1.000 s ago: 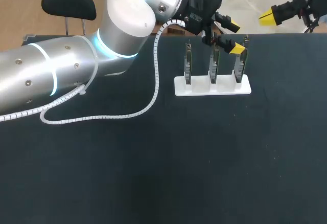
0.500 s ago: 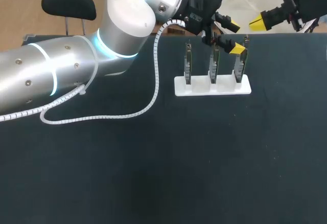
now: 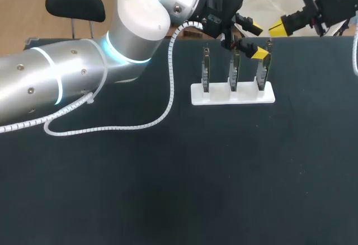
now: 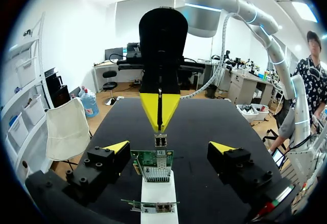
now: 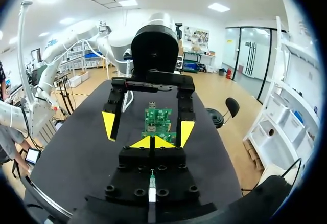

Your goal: Pick up the optical module with the left hand, and insert it into the network port with the right hand.

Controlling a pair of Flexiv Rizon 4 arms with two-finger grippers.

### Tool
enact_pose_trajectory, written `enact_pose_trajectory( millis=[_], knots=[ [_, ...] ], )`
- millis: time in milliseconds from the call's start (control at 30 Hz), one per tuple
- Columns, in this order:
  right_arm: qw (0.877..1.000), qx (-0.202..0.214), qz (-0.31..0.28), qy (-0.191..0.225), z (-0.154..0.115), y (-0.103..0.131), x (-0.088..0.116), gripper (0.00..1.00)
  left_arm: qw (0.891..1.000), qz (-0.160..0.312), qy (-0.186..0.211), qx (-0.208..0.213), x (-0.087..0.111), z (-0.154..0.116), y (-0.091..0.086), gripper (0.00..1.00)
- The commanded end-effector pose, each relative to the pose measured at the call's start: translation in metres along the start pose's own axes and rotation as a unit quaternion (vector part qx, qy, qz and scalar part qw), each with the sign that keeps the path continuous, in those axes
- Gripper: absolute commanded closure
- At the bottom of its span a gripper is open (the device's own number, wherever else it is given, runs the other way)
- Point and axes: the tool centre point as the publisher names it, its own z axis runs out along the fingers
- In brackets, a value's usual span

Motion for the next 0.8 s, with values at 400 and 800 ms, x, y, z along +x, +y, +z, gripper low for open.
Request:
enact_pose_trajectory(
  millis=[400,800],
  knots=[
    [1.0,0.0,0.004,-0.002,0.0043,-0.0022,0.0001,1.0,1.0,0.001,0.0,-0.002,0.0006,-0.0003,-0.0015,0.0],
    [1.0,0.007,0.001,-0.006,-0.0024,-0.0005,-0.0025,1.0,1.0,0.001,0.0,-0.002,0.0006,-0.0003,-0.0015,0.0]
  ],
)
